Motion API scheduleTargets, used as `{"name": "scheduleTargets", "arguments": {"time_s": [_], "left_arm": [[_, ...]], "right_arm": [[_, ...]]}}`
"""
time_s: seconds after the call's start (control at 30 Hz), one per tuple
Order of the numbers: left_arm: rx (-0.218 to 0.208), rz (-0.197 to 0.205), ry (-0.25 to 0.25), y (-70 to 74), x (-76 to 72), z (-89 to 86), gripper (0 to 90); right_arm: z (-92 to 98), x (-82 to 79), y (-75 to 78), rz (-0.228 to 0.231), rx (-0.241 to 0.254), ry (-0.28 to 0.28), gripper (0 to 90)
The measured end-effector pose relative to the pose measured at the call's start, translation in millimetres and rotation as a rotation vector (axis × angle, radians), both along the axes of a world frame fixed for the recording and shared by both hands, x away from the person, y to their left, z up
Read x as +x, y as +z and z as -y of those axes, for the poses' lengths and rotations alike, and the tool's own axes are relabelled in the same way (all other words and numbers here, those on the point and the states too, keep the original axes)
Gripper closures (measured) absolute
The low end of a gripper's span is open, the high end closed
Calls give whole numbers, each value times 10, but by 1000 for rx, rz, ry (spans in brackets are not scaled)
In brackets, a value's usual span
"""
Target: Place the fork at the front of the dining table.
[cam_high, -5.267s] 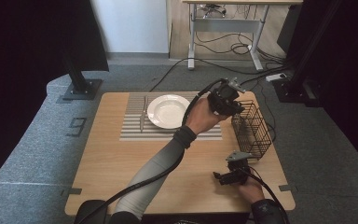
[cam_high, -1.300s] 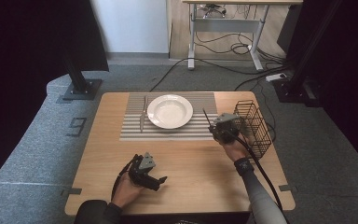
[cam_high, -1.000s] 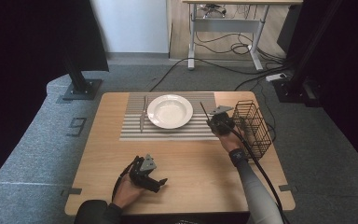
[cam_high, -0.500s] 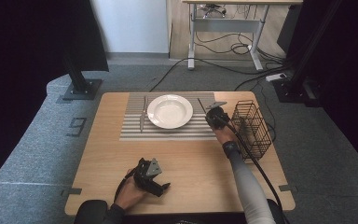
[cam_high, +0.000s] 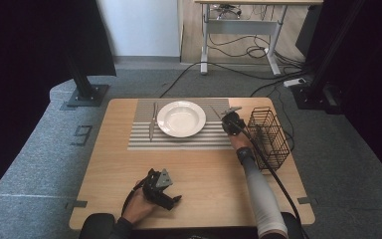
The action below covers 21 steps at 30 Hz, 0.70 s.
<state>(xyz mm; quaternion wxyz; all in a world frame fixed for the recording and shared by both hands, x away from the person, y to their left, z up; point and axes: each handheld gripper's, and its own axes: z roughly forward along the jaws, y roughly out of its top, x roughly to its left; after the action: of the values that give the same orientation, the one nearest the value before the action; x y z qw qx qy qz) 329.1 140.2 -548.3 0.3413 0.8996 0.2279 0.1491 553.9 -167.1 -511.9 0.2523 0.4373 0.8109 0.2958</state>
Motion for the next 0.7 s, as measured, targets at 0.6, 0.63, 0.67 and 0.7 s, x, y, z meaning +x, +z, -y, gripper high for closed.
{"name": "scheduleTargets", "arguments": {"time_s": [0.6,0.63,0.67,0.7], "left_arm": [[-1,-11,-7,0,1,3,0],[-1,-11,-7,0,1,2,0],[-1,-11,-7,0,2,2,0],[0,-12,-7,1,2,2,0]], "right_arm": [[-68,256,-179,-45,-46,-35,856],[-66,268,-186,-47,-40,-37,856],[-66,280,-194,-50,-37,-41,856],[-66,290,-203,-53,-36,-42,855]]}}
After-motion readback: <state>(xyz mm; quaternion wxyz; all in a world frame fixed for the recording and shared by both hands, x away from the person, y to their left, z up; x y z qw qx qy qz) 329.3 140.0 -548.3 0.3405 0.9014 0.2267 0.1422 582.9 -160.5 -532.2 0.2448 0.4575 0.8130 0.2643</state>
